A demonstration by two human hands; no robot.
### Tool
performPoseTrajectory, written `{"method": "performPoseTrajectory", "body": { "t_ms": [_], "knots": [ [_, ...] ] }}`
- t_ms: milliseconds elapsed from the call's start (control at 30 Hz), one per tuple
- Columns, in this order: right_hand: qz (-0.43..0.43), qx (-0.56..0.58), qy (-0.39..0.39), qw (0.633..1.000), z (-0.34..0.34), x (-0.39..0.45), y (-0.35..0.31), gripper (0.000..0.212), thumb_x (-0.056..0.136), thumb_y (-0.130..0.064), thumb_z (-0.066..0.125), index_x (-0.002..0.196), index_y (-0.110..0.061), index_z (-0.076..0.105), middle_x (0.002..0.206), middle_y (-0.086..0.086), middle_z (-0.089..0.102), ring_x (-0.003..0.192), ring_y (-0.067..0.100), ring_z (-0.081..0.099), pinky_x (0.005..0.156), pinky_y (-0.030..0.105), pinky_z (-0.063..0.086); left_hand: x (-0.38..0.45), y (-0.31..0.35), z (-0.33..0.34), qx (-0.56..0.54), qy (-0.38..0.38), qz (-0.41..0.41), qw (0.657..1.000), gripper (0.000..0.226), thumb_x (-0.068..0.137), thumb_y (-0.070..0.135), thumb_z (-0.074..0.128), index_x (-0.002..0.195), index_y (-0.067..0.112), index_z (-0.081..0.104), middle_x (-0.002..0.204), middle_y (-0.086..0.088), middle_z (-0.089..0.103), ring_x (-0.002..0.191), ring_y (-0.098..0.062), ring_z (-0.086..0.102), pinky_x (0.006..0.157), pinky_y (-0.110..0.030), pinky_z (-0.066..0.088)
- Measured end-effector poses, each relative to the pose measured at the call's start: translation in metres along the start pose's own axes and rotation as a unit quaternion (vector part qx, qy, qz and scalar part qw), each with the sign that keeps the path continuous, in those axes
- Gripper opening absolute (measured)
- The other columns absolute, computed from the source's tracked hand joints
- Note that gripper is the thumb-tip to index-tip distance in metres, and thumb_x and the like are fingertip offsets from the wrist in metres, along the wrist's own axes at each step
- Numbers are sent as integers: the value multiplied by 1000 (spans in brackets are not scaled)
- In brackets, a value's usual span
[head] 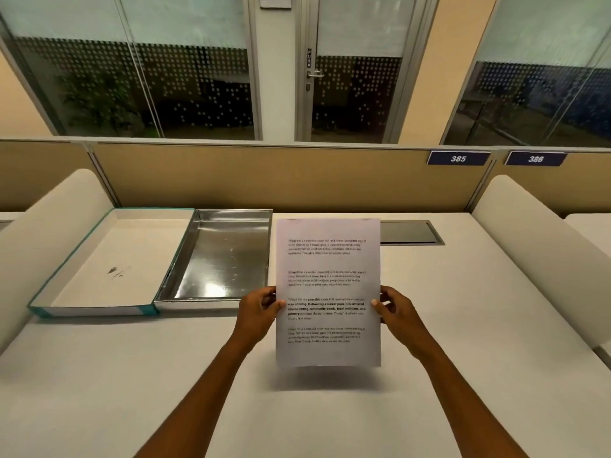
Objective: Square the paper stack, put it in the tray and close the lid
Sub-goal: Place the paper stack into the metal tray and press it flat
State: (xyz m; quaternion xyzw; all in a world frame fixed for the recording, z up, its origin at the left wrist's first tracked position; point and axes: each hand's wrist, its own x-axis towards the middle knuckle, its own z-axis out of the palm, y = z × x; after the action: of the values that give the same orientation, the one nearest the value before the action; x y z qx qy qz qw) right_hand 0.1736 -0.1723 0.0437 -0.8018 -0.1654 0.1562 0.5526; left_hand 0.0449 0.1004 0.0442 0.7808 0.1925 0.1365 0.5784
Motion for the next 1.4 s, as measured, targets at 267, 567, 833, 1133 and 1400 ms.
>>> {"method": "performPoseTrajectory", "body": {
  "t_ms": [267,567,833,1133,1400],
  "knots": [
    [80,65,-63,993,52,37,-18,22,96,-26,54,115,-21,62,106,1,71,94,18,71,63,25,59,21,-15,-51,-47,-26,-100,994,28,94,15,57,119,2,61,113,-14,71,99,-28,71,85,-43,59],
    [113,48,-117,985,123,92,-55,15,97,-25,51,100,-28,65,96,-10,75,82,9,73,58,19,56,57,-32,-121,-36,-1,-157,987,19,93,16,59,105,2,65,107,-12,73,92,-26,72,81,-41,60],
    [136,12,-159,978,189,170,-94,14,98,-24,50,100,-17,62,98,-3,70,87,15,68,62,26,53,114,-45,-180,-31,28,-209,977,11,94,13,57,96,4,63,104,-13,70,89,-30,70,70,-35,60],
    [177,-15,-162,971,246,243,-101,19,96,-21,54,109,-7,56,110,8,66,91,25,67,75,34,55,185,-76,-214,6,54,-240,969,19,93,8,56,104,-3,66,113,-23,69,100,-39,68,88,-53,56],
    [186,-72,-128,972,269,277,-87,22,95,-24,56,109,-8,56,116,11,66,99,29,67,82,36,54,224,-102,-204,89,84,-247,961,17,91,8,55,96,-6,65,112,-24,69,97,-40,68,84,-47,58]
  ]
}}
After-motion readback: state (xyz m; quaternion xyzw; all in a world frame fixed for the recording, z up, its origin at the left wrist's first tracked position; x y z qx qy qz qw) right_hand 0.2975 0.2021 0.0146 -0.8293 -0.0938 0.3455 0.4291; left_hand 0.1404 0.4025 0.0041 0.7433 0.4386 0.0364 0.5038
